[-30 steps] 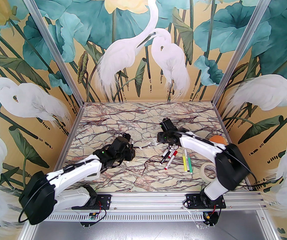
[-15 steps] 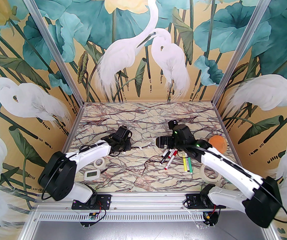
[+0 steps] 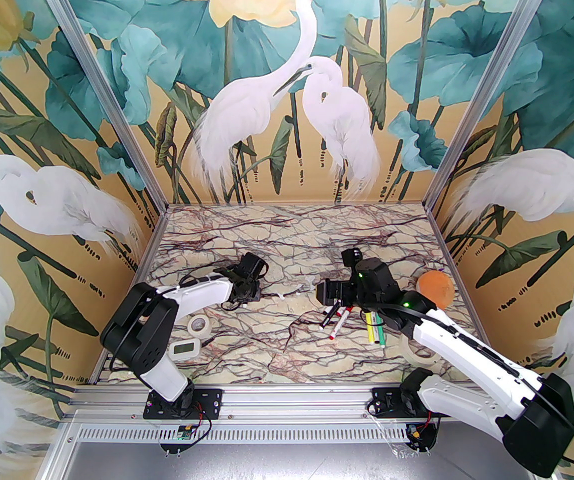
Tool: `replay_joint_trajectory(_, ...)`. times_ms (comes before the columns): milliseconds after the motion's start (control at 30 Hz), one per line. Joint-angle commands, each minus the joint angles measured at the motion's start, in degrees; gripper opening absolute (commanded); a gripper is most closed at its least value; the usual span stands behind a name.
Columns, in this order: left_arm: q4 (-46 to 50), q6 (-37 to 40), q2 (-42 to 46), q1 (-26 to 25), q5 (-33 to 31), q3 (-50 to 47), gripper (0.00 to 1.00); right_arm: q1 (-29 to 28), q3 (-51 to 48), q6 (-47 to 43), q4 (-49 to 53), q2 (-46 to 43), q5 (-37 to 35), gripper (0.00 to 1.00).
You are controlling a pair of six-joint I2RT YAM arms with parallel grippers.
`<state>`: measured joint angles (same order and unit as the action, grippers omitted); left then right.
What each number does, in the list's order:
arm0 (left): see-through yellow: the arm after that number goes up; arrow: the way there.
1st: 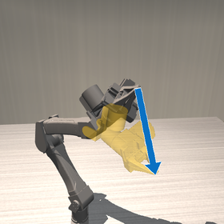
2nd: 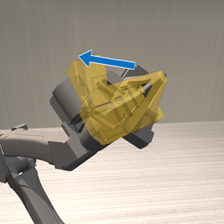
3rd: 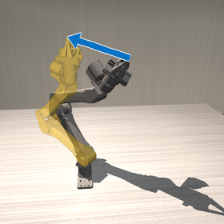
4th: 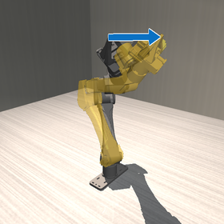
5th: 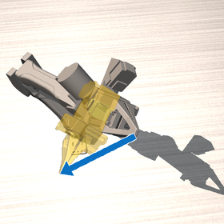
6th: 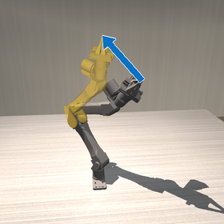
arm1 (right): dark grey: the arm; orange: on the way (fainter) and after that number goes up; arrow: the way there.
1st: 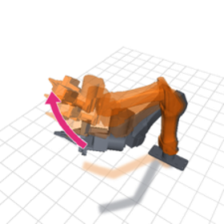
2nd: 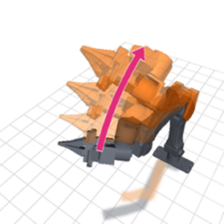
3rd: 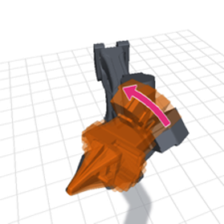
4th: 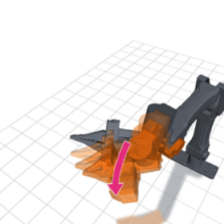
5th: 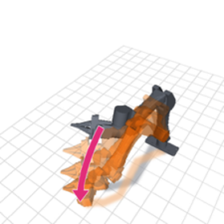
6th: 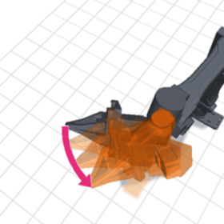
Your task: Open the pen caps
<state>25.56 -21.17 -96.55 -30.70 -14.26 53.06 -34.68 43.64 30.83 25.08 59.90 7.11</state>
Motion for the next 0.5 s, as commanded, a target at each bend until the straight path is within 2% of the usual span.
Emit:
replay_joint_trajectory(0, -0.25, 0.96, -1.56, 0.47, -1.8, 1.77, 0.11, -0.33, -1.0, 1.08, 0.52, -0.85, -0.98, 0.99)
replay_joint_trajectory(400, 0.71, 1.29, -4.17, 0.64, -2.14, 3.15, 0.29, -0.32, -2.0, 1.51, 0.3, -1.48, -1.13, 0.99)
replay_joint_trajectory(467, 0.85, 1.26, -4.34, 0.64, -1.86, 3.13, 0.3, -0.32, -1.8, 1.47, 0.65, -1.46, -1.12, 1.0)
